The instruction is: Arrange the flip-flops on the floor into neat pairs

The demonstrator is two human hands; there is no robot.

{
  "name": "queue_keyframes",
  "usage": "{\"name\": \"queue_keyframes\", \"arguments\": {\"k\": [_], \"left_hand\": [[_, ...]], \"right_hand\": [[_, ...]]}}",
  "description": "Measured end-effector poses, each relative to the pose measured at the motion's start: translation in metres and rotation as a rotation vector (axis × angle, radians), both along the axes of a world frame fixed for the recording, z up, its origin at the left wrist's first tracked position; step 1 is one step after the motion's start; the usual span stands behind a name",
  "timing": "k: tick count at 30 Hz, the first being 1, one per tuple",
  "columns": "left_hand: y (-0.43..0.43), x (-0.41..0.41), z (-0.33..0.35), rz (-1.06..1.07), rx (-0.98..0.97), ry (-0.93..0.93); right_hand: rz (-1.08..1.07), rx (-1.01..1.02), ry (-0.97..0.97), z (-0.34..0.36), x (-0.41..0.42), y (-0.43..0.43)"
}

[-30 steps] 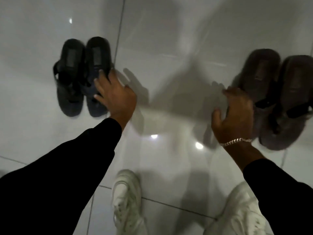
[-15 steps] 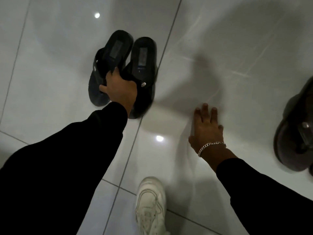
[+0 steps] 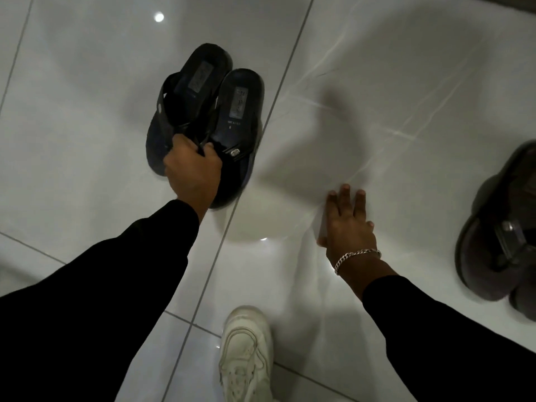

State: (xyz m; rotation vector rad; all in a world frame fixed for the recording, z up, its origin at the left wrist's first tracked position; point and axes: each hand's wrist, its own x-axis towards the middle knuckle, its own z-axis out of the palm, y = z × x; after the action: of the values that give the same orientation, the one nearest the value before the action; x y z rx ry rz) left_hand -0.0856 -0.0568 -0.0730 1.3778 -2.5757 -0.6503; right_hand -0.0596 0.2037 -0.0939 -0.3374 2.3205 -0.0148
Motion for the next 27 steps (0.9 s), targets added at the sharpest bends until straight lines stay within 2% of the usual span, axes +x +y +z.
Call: {"name": "queue_keyframes", "arguments": {"k": [3, 10, 13, 16, 18, 22, 27], "left_hand": [[-0.003, -0.006, -0.003, 0.065, 0.003, 0.026], [-0.004, -0.03, 0.006, -0.016, 0.054, -0.014], [-0.009, -0.033, 0.012, -0.117, -0.076, -0.073], [-0.017, -0.034, 0.016, -0.253, -0.215, -0.239], [-0.022, -0.036, 0.017, -0.313, -0.214, -0.297], [-0.015, -0.037, 0.02, -0.328, -0.187, -0.254], [-0.017, -0.039, 0.027, -0.436, -0.261, -0.316]], "right_hand": [[0.001, -0.002, -0.004, -0.001, -0.001, -0.002], [-0.001, 0.001, -0.017, 0.002, 0.0, -0.001], [0.007, -0.003, -0.006, 0.002, -0.001, -0.001], [0.01, 0.002, -0.008, 0.0, -0.001, -0.001], [0.014, 0.008, -0.004, -0.001, -0.001, -0.001], [-0.003, -0.018, -0.006, 0.001, -0.002, 0.0], [-0.031, -0.104, -0.065, 0.01, -0.015, 0.005]]}}
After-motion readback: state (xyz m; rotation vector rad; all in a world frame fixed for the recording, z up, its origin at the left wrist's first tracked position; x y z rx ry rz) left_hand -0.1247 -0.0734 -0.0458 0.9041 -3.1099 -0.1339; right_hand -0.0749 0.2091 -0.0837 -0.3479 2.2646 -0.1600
